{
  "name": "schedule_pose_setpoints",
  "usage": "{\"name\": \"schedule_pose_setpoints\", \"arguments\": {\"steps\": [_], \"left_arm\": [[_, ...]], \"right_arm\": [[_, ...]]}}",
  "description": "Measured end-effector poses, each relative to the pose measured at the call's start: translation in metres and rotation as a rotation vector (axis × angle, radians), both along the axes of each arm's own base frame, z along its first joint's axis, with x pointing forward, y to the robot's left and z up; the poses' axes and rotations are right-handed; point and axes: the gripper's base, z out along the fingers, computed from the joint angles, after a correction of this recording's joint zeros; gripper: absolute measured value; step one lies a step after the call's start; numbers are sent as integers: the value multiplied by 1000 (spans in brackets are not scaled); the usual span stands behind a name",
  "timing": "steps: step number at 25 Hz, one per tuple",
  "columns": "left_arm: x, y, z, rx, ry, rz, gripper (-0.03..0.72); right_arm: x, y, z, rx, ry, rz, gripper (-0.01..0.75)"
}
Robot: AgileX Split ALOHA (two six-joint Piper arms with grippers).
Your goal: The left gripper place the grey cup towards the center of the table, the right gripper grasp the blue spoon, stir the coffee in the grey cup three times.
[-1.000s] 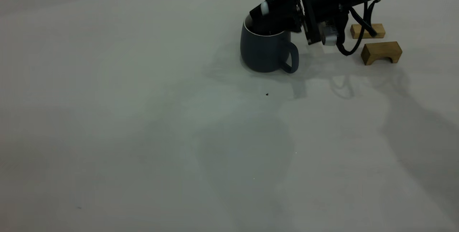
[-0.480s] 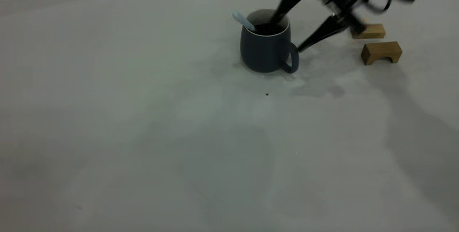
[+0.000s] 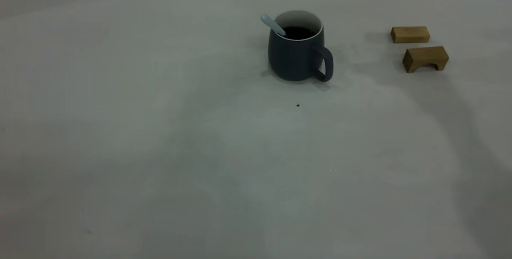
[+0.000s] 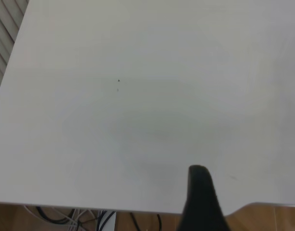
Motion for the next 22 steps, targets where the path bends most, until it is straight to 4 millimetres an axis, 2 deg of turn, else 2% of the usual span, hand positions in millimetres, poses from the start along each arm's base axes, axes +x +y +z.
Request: {"name": "schedule_pose_setpoints", "arguments": {"steps": [3,5,8,10,12,15,18,22], "left_arm": [[0,0,0,0,0,0,585],[0,0,0,0,0,0,585],[0,0,0,0,0,0,585],[0,0,0,0,0,0,585],[0,0,0,0,0,0,585],[0,0,0,0,0,0,585],[0,0,0,0,0,0,585],[0,0,0,-1,0,-1,585]], "right_arm": [[-19,-11,62,-72,-148,16,170],[-39,-17,105,-100,-252,26,149],[-79,-22,147,-124,-346,107,143],[-104,-23,162,-126,-376,180,143],[-127,-24,171,-108,-396,217,143],[-154,-26,173,-86,-398,235,143],[-184,-30,163,-85,-373,259,146],[-223,-36,140,-86,-320,263,151]]}}
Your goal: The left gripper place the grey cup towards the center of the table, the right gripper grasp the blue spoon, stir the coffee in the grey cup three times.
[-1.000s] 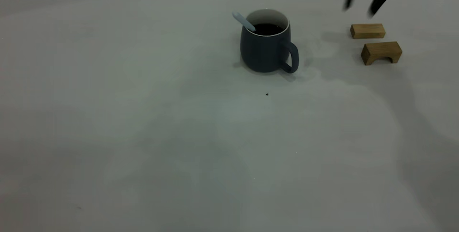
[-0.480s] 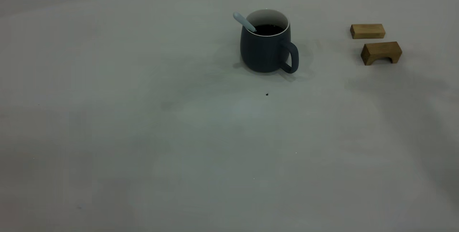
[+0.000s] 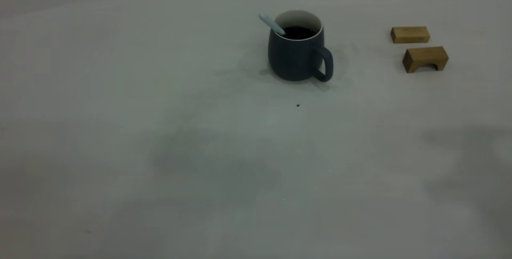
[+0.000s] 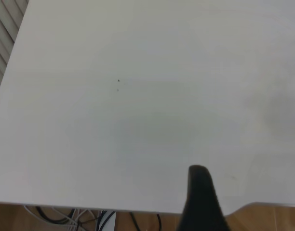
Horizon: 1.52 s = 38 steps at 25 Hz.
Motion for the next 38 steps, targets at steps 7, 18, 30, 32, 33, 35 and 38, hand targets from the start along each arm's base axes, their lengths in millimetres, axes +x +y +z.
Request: {"name": "schedule_pose_setpoints", "arguments": {"steps": [7,18,30,32,33,35,38], "left_arm": [[0,0,0,0,0,0,585],[0,0,0,0,0,0,585],[0,0,0,0,0,0,585],[0,0,0,0,0,0,585],[0,0,0,0,0,0,585],[0,0,0,0,0,0,585],[0,0,0,0,0,0,585]], "right_arm": [[-93,-14,-33,14,-41,1,161],[-187,-30,-90,70,-387,1,172],[-212,-34,-104,30,-531,-78,188],[-212,-35,-104,20,-532,-96,188],[-212,-35,-104,16,-532,-94,188],[-212,-35,-104,15,-533,-95,191],[-212,-35,-104,15,-533,-95,194]]}}
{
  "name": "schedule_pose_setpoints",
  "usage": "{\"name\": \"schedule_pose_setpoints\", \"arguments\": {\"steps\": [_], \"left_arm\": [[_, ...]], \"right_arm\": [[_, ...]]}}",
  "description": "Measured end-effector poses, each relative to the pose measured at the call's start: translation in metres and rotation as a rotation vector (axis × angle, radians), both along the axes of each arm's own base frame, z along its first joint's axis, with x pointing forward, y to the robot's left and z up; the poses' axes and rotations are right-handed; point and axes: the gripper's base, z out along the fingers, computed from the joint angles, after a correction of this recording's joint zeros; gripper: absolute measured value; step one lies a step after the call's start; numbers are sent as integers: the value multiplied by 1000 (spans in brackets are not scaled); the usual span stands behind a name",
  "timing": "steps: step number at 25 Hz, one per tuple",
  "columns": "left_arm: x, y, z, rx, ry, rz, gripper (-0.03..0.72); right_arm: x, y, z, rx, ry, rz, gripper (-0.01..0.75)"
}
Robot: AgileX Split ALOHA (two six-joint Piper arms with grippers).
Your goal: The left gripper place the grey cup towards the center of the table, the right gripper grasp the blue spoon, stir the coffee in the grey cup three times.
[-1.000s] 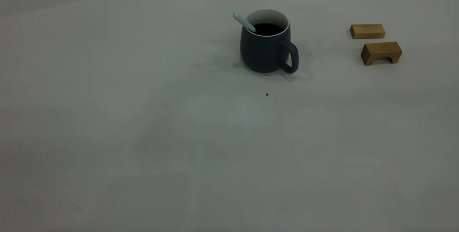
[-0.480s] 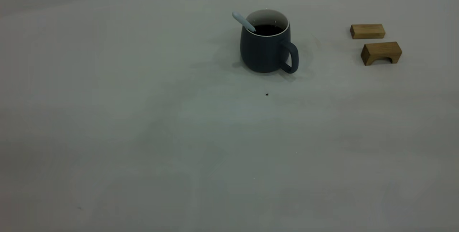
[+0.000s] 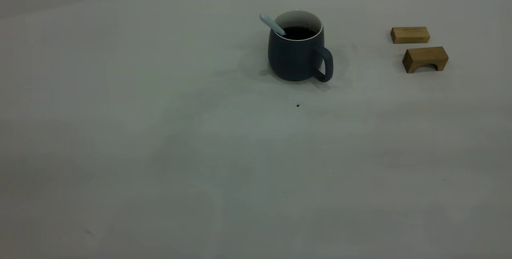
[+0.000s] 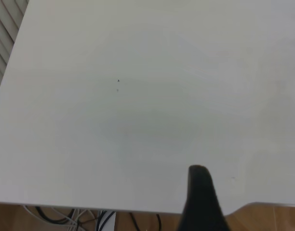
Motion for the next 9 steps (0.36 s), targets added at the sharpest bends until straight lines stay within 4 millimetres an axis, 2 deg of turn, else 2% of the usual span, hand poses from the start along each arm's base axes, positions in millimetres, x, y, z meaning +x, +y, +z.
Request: {"name": "schedule_pose_setpoints", "arguments": {"steps": [9], "left_arm": [[0,0,0,0,0,0,585]], "right_arm": [[0,0,0,-2,0,-1,201]]}}
